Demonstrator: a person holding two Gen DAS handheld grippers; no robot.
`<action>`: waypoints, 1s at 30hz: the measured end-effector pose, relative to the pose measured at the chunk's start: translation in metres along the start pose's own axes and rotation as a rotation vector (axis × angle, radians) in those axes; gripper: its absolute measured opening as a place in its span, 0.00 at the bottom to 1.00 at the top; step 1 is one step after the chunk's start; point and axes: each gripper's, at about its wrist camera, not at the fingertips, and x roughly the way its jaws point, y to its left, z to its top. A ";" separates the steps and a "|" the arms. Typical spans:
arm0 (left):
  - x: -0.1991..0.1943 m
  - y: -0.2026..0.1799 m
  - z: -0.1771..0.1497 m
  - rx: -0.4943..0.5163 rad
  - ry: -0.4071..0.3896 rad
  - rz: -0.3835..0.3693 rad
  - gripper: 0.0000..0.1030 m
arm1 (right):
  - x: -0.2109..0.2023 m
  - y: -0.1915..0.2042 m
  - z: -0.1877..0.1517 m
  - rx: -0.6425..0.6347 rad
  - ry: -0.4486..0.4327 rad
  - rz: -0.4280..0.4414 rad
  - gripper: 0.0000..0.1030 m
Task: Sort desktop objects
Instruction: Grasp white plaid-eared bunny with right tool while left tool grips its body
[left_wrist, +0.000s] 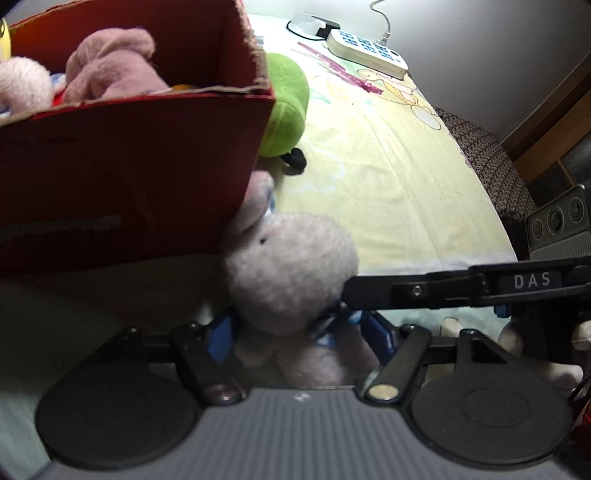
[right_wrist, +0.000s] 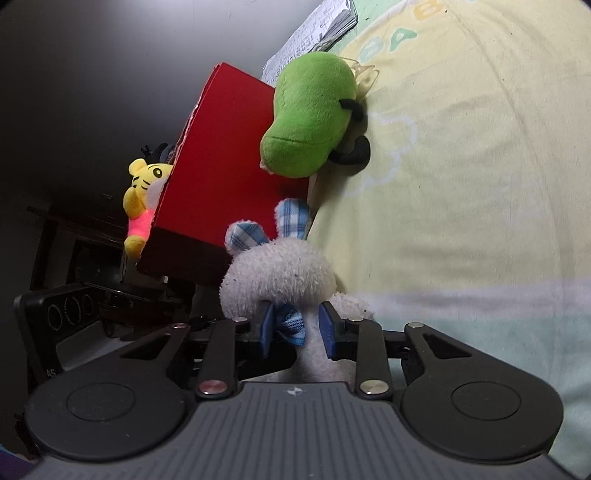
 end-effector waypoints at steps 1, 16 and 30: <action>-0.001 -0.001 -0.001 0.016 0.003 0.008 0.71 | 0.000 0.004 -0.004 0.002 0.008 0.021 0.30; -0.004 0.004 -0.004 0.044 -0.023 0.037 0.73 | 0.012 0.009 -0.010 0.006 -0.039 -0.014 0.43; -0.003 0.001 -0.004 0.091 -0.026 0.060 0.74 | 0.025 0.009 -0.016 0.074 -0.071 0.045 0.51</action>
